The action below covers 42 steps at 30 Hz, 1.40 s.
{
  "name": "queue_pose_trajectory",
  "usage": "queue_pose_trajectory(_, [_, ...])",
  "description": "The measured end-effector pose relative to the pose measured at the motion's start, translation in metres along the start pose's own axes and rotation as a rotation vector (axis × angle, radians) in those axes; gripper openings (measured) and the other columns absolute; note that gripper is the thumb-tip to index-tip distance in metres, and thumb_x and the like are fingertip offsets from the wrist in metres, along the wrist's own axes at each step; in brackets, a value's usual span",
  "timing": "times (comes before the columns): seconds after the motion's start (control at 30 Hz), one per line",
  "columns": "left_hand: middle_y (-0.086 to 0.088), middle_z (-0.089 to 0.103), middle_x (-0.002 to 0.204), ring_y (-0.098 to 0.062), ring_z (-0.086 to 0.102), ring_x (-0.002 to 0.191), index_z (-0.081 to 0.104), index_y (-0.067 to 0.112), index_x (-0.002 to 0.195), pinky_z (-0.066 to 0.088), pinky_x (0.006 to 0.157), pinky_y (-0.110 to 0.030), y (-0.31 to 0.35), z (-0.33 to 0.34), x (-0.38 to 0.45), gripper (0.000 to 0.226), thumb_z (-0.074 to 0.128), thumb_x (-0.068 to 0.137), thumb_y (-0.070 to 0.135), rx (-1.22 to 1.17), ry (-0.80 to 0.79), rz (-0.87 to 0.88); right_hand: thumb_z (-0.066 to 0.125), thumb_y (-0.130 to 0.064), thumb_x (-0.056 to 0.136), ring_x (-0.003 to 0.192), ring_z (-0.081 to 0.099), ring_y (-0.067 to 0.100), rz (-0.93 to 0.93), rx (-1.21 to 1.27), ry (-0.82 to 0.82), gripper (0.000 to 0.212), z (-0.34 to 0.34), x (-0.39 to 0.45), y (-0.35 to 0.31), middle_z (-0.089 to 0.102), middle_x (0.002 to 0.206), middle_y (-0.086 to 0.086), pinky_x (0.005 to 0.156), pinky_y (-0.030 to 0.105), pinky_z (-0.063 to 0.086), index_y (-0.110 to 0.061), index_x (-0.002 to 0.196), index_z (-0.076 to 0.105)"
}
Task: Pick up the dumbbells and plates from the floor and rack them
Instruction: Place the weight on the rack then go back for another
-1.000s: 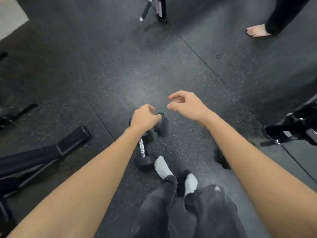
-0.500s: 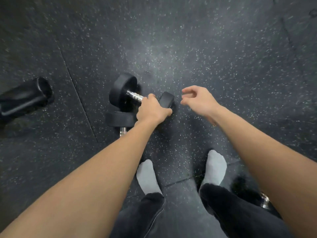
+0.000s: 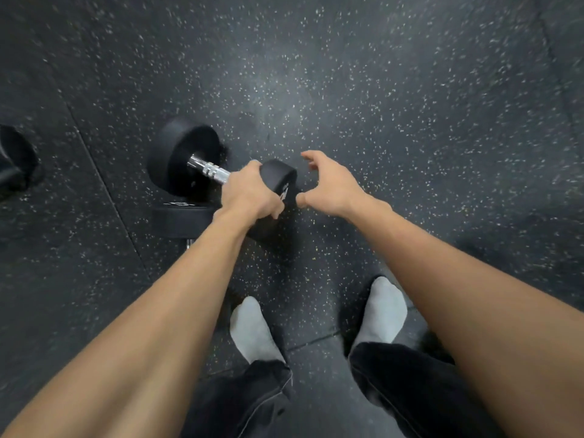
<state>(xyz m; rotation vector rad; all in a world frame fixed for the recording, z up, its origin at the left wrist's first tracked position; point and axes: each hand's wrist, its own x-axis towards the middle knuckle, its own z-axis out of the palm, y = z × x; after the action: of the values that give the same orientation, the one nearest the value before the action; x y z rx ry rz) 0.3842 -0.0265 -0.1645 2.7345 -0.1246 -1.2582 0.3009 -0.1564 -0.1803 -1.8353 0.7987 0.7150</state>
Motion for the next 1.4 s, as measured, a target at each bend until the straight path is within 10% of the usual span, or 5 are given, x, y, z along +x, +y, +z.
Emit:
queue_pose_trajectory(0.37, [-0.007,0.069,0.109,-0.030,0.065,0.093,0.069,0.033,0.127,0.055,0.057,-0.028,0.002,-0.069,-0.093,0.096,0.073,0.044,-0.014,-0.177,-0.283,-0.040,0.100,-0.032,0.061,0.136,0.054,0.023,0.067,0.107,-0.161,0.116,-0.023,-0.102,-0.015,0.050,0.155,-0.002,0.113,0.041,0.045,-0.032,0.158,0.037])
queue_pose_trajectory(0.6, [-0.005,0.073,0.101,-0.028,0.065,0.097,0.074,0.034,0.111,0.062,0.079,-0.039,0.055,-0.048,-0.147,0.083,0.070,0.046,-0.017,-0.153,-0.501,0.068,0.104,-0.022,0.052,0.104,0.077,0.019,0.176,0.415,-0.168,0.072,-0.038,-0.169,0.020,0.080,0.111,-0.001,0.093,0.039,0.060,-0.022,0.117,0.072])
queue_pose_trajectory(0.77, [-0.003,0.072,0.084,-0.029,0.064,0.094,0.077,0.024,0.107,0.050,0.051,-0.019,0.062,-0.043,-0.176,0.081,0.059,0.038,-0.014,-0.334,-0.605,0.026,0.102,-0.017,0.049,0.101,0.076,0.030,0.211,0.423,-0.083,0.064,-0.061,-0.210,0.017,0.079,0.107,0.012,0.091,0.046,0.061,-0.012,0.105,0.073])
queue_pose_trajectory(0.97, [-0.014,0.068,0.122,-0.040,0.054,0.129,0.060,0.015,0.136,0.048,0.108,-0.050,0.061,-0.067,-0.214,0.106,0.055,0.032,-0.007,-0.511,-0.580,-0.046,0.104,-0.018,0.047,0.091,0.076,0.017,0.205,0.397,-0.075,0.072,-0.087,-0.245,-0.014,0.080,0.099,-0.003,0.073,0.032,0.062,-0.020,0.111,0.073])
queue_pose_trajectory(1.4, [-0.012,0.075,0.082,-0.031,0.070,0.079,0.076,0.020,0.092,0.058,0.062,-0.038,-0.011,-0.213,-0.380,0.072,0.056,0.029,-0.007,-0.853,-0.235,0.010,0.058,-0.044,0.071,0.059,0.055,0.002,-0.090,0.338,-0.070,0.017,-0.094,-0.374,-0.186,0.061,0.062,-0.019,0.061,0.027,0.044,-0.032,0.061,0.064])
